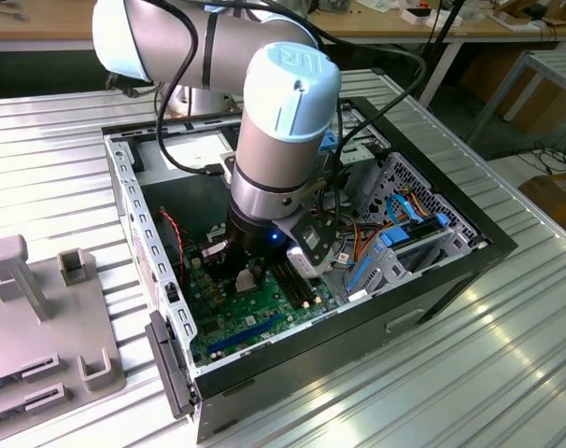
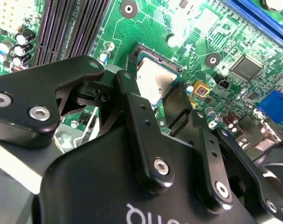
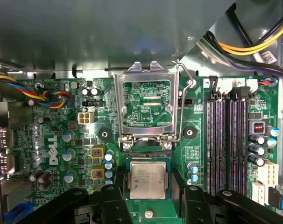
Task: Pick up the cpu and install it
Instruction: 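Place the cpu into insertion slot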
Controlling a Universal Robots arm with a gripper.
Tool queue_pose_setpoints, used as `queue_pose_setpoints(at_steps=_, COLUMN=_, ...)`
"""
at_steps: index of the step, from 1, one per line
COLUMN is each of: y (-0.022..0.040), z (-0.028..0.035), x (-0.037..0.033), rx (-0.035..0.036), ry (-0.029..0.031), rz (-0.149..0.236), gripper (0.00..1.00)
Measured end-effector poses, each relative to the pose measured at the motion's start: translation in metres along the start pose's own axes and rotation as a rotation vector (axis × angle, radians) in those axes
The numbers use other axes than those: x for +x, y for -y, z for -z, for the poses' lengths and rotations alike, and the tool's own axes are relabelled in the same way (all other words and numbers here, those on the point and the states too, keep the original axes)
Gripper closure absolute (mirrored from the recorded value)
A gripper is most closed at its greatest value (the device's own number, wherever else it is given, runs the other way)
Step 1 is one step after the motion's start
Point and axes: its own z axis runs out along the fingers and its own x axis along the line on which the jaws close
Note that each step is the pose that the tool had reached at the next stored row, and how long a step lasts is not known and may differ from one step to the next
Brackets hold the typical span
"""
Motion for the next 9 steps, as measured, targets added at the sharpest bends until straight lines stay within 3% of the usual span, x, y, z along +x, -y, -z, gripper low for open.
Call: queue_pose_setpoints(at_steps=9, y=0.0000, z=-0.0001, x=-0.0001, rx=0.0001, ry=-0.0001, rz=0.000, gripper=0.53)
